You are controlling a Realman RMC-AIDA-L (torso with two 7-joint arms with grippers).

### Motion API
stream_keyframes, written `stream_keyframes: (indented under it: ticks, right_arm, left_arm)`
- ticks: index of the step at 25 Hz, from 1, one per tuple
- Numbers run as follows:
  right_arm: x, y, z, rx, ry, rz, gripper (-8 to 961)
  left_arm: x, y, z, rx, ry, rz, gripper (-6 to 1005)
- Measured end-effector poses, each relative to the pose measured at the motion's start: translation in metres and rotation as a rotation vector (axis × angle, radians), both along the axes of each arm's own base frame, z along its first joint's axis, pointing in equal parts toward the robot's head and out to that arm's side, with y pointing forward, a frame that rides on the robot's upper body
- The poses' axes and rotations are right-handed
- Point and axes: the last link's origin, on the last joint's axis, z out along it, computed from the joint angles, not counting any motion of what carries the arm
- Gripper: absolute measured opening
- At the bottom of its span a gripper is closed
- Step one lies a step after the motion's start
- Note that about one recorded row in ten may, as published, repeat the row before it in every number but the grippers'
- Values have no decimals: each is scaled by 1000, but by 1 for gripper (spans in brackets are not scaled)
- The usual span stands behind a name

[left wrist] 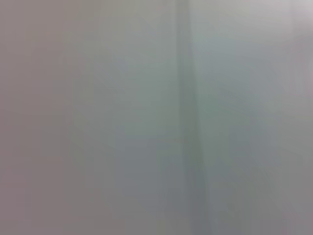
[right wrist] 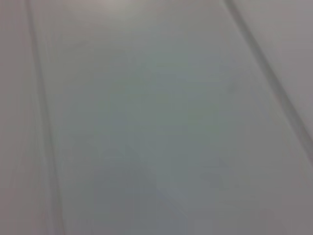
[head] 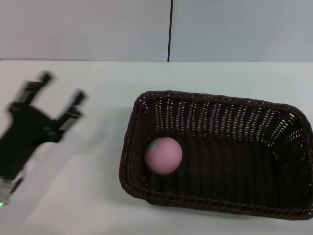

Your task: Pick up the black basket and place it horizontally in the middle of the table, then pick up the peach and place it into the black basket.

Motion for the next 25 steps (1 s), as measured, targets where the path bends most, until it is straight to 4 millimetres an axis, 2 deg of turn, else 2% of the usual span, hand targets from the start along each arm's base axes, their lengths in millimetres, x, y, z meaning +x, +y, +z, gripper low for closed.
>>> stream_keyframes:
  ticks: [5,10,25]
  right_arm:
    - [17,-14,-6,234,-12,-228,579]
    - [26,-19,-13,354,12,-400,579]
    - [25,-9,-19,345,4,-438,579]
  left_arm:
    - [-37,-21,22,285,49,268,829]
    - [-53,-26,30,348,38,397,829]
    - [-54,-19,28,343,46,416,829]
